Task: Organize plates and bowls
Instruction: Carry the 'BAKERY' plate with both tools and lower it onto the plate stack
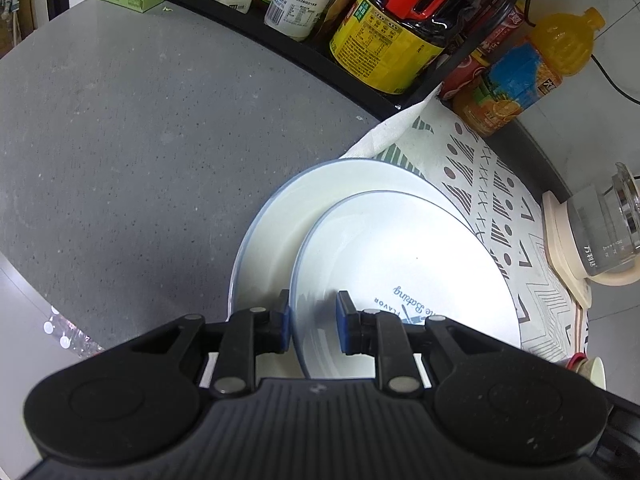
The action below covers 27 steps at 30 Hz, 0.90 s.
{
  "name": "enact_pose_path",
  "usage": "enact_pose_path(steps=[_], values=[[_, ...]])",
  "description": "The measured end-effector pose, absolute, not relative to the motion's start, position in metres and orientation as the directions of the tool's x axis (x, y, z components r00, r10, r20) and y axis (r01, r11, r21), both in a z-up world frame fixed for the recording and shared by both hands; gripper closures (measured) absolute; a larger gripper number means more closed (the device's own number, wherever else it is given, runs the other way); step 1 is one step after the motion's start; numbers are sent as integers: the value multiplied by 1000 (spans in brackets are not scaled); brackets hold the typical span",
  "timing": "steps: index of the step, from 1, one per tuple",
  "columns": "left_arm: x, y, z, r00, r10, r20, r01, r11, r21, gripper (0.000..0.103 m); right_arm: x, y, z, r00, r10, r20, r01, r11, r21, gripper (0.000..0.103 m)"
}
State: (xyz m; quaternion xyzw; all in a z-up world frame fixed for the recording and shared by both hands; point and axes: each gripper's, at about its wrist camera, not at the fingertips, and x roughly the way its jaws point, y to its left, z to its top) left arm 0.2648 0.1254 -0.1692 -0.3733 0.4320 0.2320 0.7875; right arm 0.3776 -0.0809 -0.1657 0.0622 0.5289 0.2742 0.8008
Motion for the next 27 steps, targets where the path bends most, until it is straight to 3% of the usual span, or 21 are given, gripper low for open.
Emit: enact_pose_path(steps=[27], values=[[245,137,-142,543,92,-835,-688,618,-379,77,378,-66,-182,279,520,-808,-370,834,409,93]])
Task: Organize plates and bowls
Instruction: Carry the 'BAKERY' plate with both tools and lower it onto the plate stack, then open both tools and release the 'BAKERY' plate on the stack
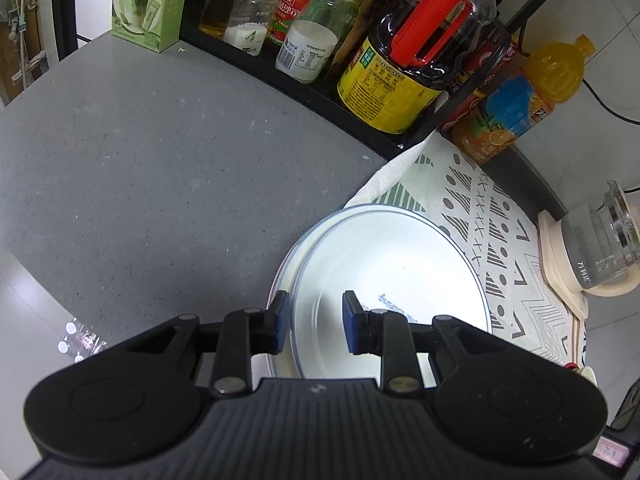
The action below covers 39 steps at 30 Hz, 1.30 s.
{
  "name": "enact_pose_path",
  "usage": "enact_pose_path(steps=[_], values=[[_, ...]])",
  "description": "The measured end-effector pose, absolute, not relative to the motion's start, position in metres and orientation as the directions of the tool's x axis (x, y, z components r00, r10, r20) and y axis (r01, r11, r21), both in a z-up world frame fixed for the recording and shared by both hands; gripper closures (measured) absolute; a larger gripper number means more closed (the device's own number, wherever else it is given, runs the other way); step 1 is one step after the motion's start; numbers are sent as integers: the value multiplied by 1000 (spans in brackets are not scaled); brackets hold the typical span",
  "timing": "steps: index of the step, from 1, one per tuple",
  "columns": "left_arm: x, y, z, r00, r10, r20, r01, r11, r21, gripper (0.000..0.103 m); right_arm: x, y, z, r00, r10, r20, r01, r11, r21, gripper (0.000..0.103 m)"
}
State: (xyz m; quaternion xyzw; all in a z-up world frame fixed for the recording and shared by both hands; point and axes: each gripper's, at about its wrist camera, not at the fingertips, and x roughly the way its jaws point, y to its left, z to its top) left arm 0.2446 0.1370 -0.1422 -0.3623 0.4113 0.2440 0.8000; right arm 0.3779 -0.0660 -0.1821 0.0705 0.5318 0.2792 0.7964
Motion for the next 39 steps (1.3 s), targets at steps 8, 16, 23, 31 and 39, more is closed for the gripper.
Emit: enact_pose_path(steps=[8,16,23,31,39], values=[[242,134,-143,545,92,-834,-684,624,-378,77,377,-65,-183,264,510,-818,-352,841,411,93],[242,128,-144,533,75,-843,-678,633,-373,76,362,-72,-161,296,504,-812,-376,843,386,70],[233,125,-140,528,47,-848,-666,643,-379,76,352,-83,-151,332,496,-802,-370,851,372,56],[230,117,-120,536,58,-842,-637,682,-359,32,338,-97,-130,379,510,-772,-389,845,367,39],[225,102,-100,546,78,-834,-583,750,-312,19,321,-114,-104,460,506,-730,-428,846,317,11]])
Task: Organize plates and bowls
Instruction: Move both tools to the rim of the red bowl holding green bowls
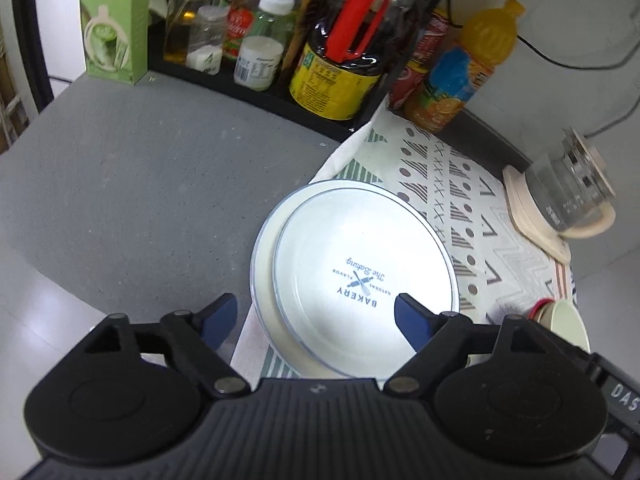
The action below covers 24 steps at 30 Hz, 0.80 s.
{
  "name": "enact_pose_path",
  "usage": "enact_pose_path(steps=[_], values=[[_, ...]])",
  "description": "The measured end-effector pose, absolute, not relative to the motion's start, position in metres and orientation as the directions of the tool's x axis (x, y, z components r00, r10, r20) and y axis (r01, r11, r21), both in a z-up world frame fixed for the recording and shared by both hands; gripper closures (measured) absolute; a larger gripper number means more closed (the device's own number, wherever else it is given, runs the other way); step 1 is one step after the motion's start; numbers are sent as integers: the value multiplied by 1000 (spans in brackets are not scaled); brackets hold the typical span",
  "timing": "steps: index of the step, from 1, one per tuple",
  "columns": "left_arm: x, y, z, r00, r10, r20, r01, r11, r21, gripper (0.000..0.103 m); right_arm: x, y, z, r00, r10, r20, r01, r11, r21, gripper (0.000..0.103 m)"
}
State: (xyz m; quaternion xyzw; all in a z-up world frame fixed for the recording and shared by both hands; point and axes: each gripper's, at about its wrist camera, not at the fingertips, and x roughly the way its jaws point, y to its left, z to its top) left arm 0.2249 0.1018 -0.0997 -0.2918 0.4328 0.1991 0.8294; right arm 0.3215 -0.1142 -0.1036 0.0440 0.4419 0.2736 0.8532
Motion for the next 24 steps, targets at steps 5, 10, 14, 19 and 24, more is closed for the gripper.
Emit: enact_pose_path(steps=[5,10,14,19,24], values=[[219,90,-86,569,98,-817,-543,791,-283,12,314,-123,-93,471,509,-720,-452,841,298,3],[218,75,-75,597,98,-796,-498,824,-272,0,303,-135,-79,502,508,-700,-463,841,278,0],[224,62,-68,604,86,-792,-453,855,-253,0,298,-149,-72,523,491,-697,-442,855,271,0],[231,46,-63,619,68,-782,-410,878,-248,0,291,-169,-70,550,454,-701,-400,880,257,0],[236,31,-60,629,32,-777,-358,899,-253,0,284,-191,-70,587,398,-705,-353,909,220,0]])
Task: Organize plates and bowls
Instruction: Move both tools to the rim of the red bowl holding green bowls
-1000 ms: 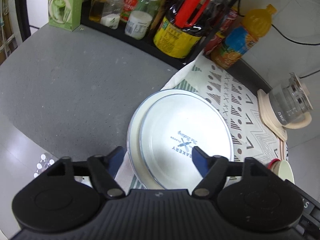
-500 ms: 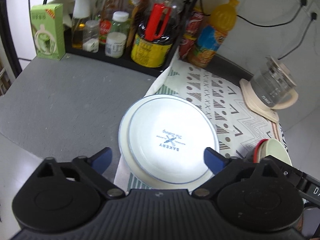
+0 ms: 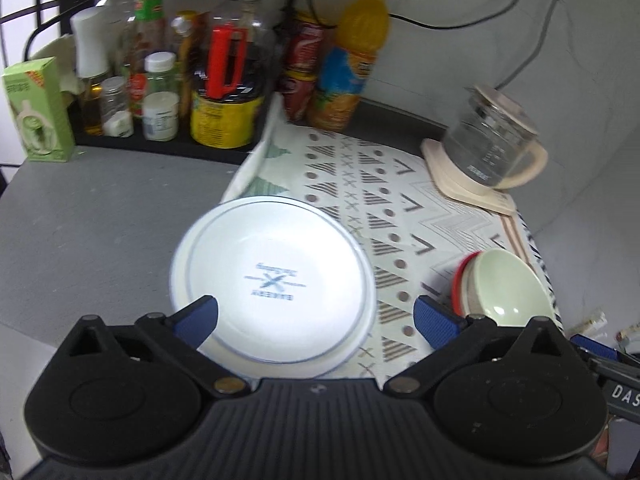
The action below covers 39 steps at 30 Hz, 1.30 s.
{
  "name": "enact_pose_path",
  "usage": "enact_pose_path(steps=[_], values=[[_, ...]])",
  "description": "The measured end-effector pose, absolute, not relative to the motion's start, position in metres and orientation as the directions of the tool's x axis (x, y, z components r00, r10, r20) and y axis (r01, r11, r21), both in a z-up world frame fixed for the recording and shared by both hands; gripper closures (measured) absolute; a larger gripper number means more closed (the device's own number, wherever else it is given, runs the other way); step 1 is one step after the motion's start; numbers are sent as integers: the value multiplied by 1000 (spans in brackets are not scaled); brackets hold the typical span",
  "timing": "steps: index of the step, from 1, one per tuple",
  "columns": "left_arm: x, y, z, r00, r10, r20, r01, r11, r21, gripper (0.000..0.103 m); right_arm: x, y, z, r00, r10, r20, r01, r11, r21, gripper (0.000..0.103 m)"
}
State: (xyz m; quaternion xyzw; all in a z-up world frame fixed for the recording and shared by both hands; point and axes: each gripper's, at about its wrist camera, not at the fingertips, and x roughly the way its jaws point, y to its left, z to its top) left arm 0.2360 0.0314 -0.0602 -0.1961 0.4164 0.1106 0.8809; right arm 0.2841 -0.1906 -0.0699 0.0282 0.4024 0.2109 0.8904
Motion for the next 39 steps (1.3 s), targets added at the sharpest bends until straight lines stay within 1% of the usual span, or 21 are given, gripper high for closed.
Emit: enact_pose_path(steps=[8,15,22,30,34,36,39], values=[[248,5,-60,616,4,-788,-273,939,-209,0,279,-222,-71,629,330,-703,-273,941,198,1],[262,-12,-61,607,-44,-794,-235,944,-233,1,282,-240,-74,643,299,-705,-225,954,200,1],[280,-29,-65,597,-66,-800,-198,953,-227,1,289,-255,-83,630,290,-720,-187,957,222,2],[309,-43,-79,570,-114,-813,-170,952,-253,3,307,-269,-95,614,258,-746,-127,965,230,5],[325,-50,-86,557,-138,-819,-155,951,-266,4,318,-275,-103,595,248,-765,-99,967,237,9],[333,-55,-89,552,-150,-820,-144,952,-271,5,325,-278,-107,584,247,-773,-86,966,244,12],[345,-63,-96,535,-174,-827,-130,950,-284,9,335,-282,-113,567,243,-787,-65,966,251,13]])
